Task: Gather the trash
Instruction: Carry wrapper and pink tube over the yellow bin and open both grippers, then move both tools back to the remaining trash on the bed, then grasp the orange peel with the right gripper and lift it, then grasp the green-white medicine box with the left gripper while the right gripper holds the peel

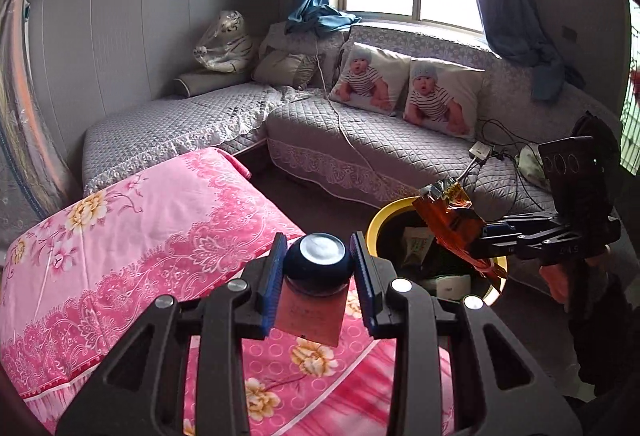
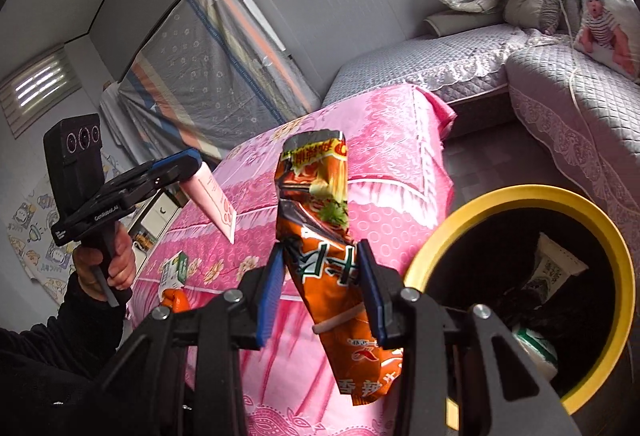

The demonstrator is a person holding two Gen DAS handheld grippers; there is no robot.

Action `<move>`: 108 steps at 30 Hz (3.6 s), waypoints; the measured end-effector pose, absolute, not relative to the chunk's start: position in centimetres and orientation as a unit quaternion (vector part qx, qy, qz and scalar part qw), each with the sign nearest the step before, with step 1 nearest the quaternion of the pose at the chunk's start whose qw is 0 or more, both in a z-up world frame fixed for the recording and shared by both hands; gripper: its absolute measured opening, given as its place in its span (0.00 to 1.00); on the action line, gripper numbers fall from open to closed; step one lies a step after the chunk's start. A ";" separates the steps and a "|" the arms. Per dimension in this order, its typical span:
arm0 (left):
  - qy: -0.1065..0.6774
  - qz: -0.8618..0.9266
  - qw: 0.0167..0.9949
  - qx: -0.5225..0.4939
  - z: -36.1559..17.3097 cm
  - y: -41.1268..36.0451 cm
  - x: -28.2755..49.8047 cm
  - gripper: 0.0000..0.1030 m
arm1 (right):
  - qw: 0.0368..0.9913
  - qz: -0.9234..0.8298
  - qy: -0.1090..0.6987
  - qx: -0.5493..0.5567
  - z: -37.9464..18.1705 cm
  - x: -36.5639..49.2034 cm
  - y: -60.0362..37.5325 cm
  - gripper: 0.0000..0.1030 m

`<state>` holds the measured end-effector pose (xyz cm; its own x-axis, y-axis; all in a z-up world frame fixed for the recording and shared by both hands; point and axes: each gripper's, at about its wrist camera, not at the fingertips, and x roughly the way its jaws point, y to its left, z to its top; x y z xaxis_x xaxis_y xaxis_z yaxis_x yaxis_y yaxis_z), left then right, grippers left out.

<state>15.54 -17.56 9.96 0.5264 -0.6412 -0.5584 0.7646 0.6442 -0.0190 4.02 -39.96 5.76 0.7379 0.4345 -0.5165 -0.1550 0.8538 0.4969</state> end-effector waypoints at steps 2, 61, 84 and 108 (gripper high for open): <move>0.265 -0.411 0.864 0.118 10.1 -19.6 15.1 0.30 | 0.910 0.135 0.318 0.229 5.5 3.4 -41.7 0.33; 0.293 -0.039 0.955 -0.028 4.6 13.6 10.0 0.92 | 0.770 0.476 0.398 -0.149 2.6 7.7 -5.8 0.70; 0.444 -0.001 0.892 -0.082 -2.3 11.7 11.0 0.92 | 0.757 0.466 0.445 -0.110 -1.4 10.7 -2.5 0.34; 0.510 0.084 0.854 -0.048 -4.8 9.2 17.3 0.73 | 0.772 0.494 0.399 0.037 1.6 10.5 -12.4 0.33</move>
